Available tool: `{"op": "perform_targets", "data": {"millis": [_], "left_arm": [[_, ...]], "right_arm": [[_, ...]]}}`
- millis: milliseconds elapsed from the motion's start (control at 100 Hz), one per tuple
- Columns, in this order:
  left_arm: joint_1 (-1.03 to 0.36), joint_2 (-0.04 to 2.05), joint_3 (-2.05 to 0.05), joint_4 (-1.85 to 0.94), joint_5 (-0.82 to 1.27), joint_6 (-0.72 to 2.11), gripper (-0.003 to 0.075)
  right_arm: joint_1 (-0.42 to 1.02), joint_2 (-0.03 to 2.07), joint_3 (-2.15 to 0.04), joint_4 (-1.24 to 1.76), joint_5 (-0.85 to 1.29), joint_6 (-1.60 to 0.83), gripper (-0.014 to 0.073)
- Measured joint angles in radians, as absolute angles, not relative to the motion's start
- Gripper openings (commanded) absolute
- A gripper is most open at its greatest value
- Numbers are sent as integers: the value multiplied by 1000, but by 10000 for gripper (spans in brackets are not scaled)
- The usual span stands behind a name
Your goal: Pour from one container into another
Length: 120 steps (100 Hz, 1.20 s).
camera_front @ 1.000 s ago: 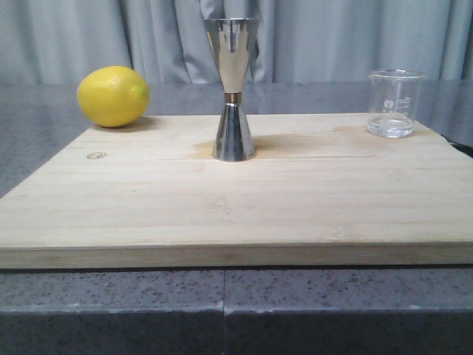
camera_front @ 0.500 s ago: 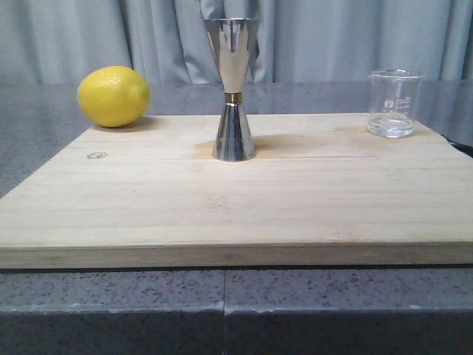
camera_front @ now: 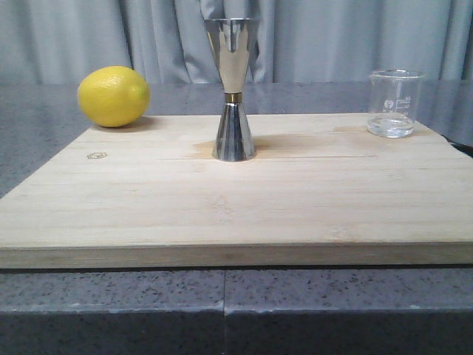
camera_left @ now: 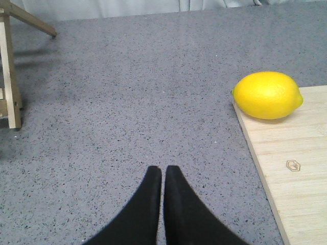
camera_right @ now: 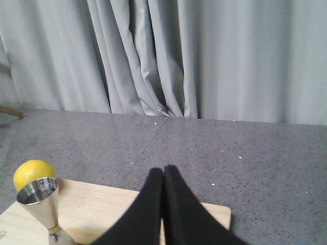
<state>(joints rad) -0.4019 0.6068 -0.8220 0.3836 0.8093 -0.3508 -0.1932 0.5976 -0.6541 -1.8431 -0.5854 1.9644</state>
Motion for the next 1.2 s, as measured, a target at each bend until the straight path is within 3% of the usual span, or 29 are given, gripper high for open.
{"op": "perform_targets", "data": {"millis": [210, 380, 570, 900, 1200], "left_arm": [[-376, 570, -798, 334, 774, -302, -18], [-204, 449, -681, 102, 591, -45, -18], [-61, 251, -435, 21, 398, 27, -19], [-52, -6, -57, 10, 218, 33, -19], [-52, -6, 5, 0, 30, 33, -19]], "right_arm": [[-193, 598, -652, -1843, -583, 1964, -72], [-193, 598, -652, -1843, -583, 1964, -72], [-193, 598, -652, -1843, -583, 1964, -72], [-193, 598, -652, -1843, -583, 1967, -72], [-193, 598, -652, -1843, -583, 1967, -72]]}}
